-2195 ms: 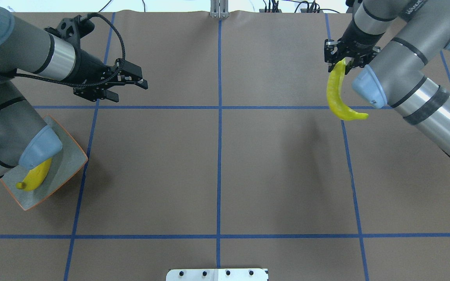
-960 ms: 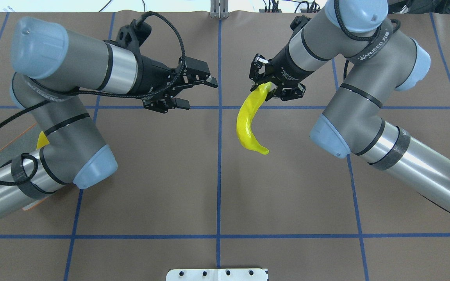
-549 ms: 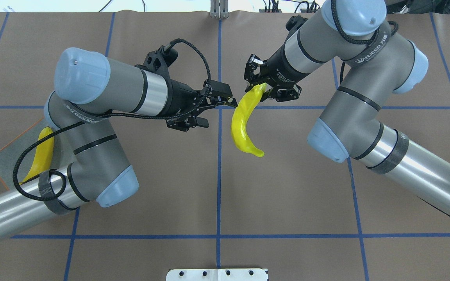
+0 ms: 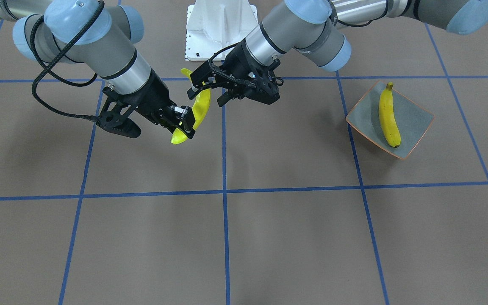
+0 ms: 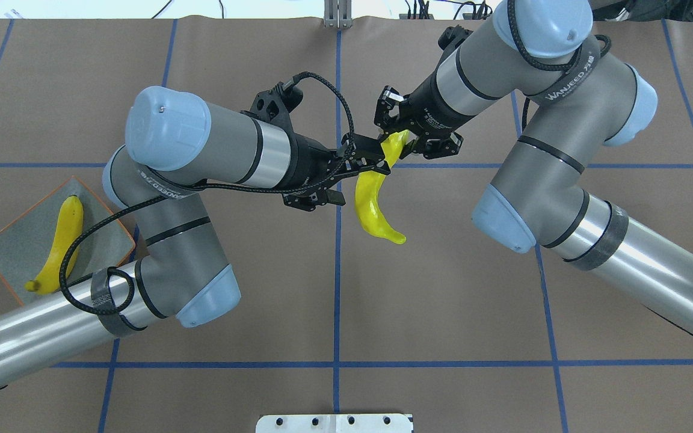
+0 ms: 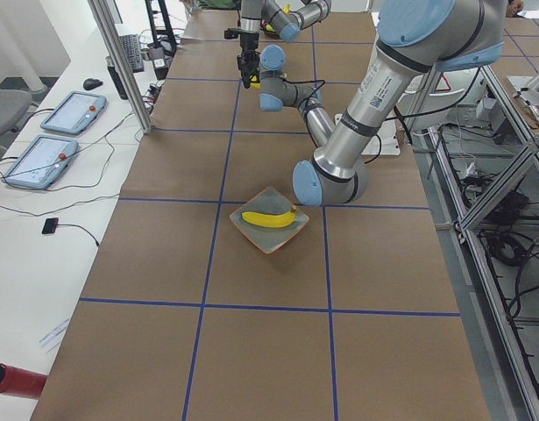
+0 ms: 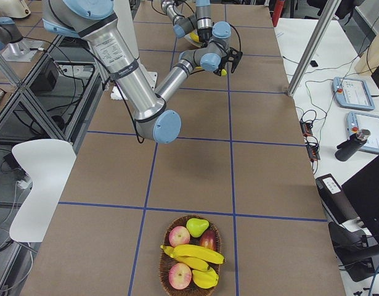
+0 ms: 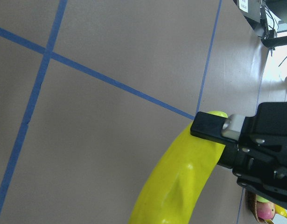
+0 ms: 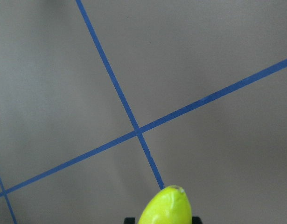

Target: Transfer all bananas from basket to plate

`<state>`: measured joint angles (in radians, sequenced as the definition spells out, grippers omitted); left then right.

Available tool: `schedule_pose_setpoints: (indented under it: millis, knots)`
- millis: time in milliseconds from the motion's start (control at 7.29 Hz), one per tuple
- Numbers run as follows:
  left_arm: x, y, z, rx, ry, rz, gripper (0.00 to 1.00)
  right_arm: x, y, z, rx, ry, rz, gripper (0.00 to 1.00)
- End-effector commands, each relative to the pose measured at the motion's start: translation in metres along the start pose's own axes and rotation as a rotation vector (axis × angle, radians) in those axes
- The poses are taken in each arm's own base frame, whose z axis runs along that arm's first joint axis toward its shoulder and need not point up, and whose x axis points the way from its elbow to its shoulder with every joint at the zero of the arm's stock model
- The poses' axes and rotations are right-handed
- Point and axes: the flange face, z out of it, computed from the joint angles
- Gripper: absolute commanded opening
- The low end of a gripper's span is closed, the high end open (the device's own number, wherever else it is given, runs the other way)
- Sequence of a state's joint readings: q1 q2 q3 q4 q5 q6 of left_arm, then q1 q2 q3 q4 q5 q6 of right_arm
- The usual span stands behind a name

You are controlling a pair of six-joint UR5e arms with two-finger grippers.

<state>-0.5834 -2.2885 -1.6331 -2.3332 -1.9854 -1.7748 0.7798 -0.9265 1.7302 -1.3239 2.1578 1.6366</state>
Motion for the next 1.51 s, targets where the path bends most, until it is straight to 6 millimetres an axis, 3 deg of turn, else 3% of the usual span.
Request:
schedule_pose_setpoints:
  millis: [0, 274, 686, 1097, 1372]
  knots:
    - [-0.002, -0.001, 0.007, 0.0, -0.009, -0.004, 1.0, -0.001, 0.002, -0.004, 0.0, -0.007, -0.004, 0.0]
    - [-0.001, 0.0, 0.008, -0.001, -0.01, -0.004, 0.95, -0.001, 0.003, -0.005, 0.0, -0.009, -0.006, 0.0]
    - [0.008, 0.007, 0.008, -0.014, 0.005, 0.004, 0.77, 0.002, 0.002, -0.004, 0.0, -0.006, -0.004, 0.0]
    - [0.004, 0.01, 0.014, -0.019, -0.005, 0.005, 0.74, 0.003, 0.002, -0.005, -0.002, -0.006, -0.004, 0.0]
    - [0.001, 0.01, 0.016, -0.022, -0.01, 0.003, 0.66, 0.003, 0.003, -0.009, -0.002, -0.013, -0.009, 0.0]
